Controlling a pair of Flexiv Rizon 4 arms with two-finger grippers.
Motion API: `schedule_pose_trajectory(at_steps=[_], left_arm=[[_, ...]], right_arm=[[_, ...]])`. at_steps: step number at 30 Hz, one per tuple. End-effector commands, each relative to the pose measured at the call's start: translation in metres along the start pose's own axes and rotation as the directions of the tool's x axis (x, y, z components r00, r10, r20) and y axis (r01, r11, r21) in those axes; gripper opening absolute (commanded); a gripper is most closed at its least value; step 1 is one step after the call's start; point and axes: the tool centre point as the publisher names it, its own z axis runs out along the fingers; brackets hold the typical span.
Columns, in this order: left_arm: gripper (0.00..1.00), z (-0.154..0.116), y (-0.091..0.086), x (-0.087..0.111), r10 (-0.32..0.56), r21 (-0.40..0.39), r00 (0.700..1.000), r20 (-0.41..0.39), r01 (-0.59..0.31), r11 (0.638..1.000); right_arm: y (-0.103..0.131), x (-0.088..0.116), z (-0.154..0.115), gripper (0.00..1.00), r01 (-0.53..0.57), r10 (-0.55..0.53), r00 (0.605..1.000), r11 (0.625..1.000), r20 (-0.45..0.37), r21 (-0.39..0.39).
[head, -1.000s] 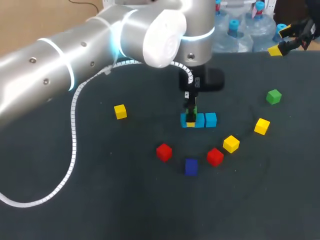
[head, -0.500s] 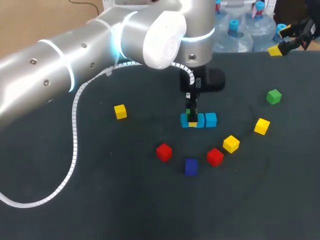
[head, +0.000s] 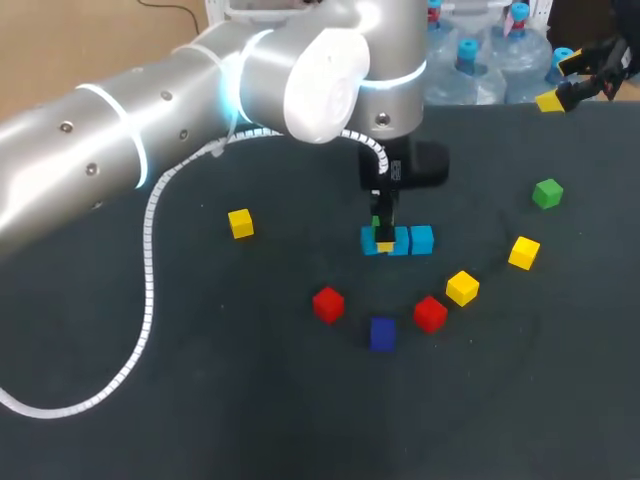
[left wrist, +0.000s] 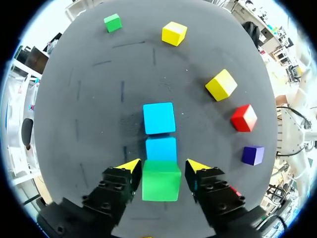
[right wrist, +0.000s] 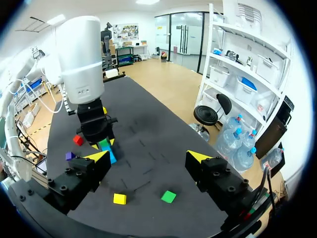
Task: Place the blue cubes, place green cubes on the blue cubes, place the yellow cubes on the green cubes, then place the red cubes on the yellow cubes, and place purple cube on the red cubes.
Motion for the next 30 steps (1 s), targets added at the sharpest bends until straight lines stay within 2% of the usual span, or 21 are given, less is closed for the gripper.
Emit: schedule_pose_trajectory(at_steps=[1, 3, 6, 11, 12, 14, 19, 23, 24, 25, 28, 30], left_arm=[[0.56, 0.0, -0.0004, -0.001, 0.002, 0.001, 1.0, 0.002, -0.002, 1.0], [0.56, 0.0001, -0.0006, -0.0011, 0.003, 0.001, 1.0, 0.001, -0.003, 1.0], [0.5, 0.0008, -0.0007, -0.001, 0.0, 0.002, 1.0, 0.0, 0.0, 1.0], [0.49, 0.001, -0.0011, -0.0008, -0.003, 0.003, 1.0, 0.0, 0.003, 1.0], [0.46, 0.001, -0.0013, -0.0007, -0.004, 0.004, 1.0, 0.0, 0.004, 1.0], [0.32, 0.0008, -0.002, -0.0006, -0.003, 0.004, 1.0, 0.001, 0.003, 1.0], [0.34, 0.0006, -0.0029, -0.0007, -0.001, 0.008, 1.0, 0.0, 0.001, 1.0], [0.48, 0.0009, -0.0028, -0.0007, -0.001, 0.01, 1.0, 0.0, 0.001, 1.0], [0.57, 0.0009, -0.0022, -0.0008, -0.001, 0.01, 1.0, -0.001, 0.001, 1.0], [0.76, 0.0004, -0.0017, -0.0012, 0.001, 0.009, 1.0, -0.003, -0.001, 1.0], [0.98, -0.0009, -0.0005, -0.002, 0.007, 0.005, 1.0, -0.005, -0.007, 1.0], [1.0, -0.002, 0.0004, -0.0025, 0.011, 0.002, 1.0, -0.006, -0.011, 1.0]], right_arm=[[0.0004, 0.0003, 0.0, 1.0, 0.0, 0.0, 1.0, 1.0, 0.001, 0.001], [0.0004, 0.0003, 0.0, 1.0, 0.0, 0.0, 1.0, 1.0, 0.001, 0.001], [0.0004, 0.0003, 0.0, 1.0, 0.0, 0.0, 1.0, 1.0, 0.001, 0.001], [0.0004, 0.0003, 0.0, 1.0, 0.0, 0.0, 1.0, 1.0, 0.001, 0.001], [0.0004, 0.0003, 0.0, 1.0, 0.0, 0.0, 1.0, 1.0, 0.001, 0.001], [0.0004, 0.0003, 0.0, 1.0, 0.0, 0.0, 1.0, 1.0, 0.001, 0.001], [0.0004, 0.0003, 0.0, 1.0, 0.0, 0.0, 1.0, 1.0, 0.001, 0.001], [0.0004, 0.0003, 0.0, 1.0, 0.0, 0.0, 1.0, 1.0, 0.001, 0.001], [0.0004, 0.0003, 0.0, 1.0, 0.0, 0.0, 1.0, 1.0, 0.001, 0.001], [0.0004, 0.0003, 0.0, 1.0, 0.0, 0.0, 1.0, 1.0, 0.001, 0.001], [0.0004, 0.0003, 0.0, 1.0, 0.0, 0.0, 1.0, 1.0, 0.001, 0.001], [0.0004, 0.0003, 0.0, 1.0, 0.0, 0.0, 1.0, 1.0, 0.001, 0.001]])
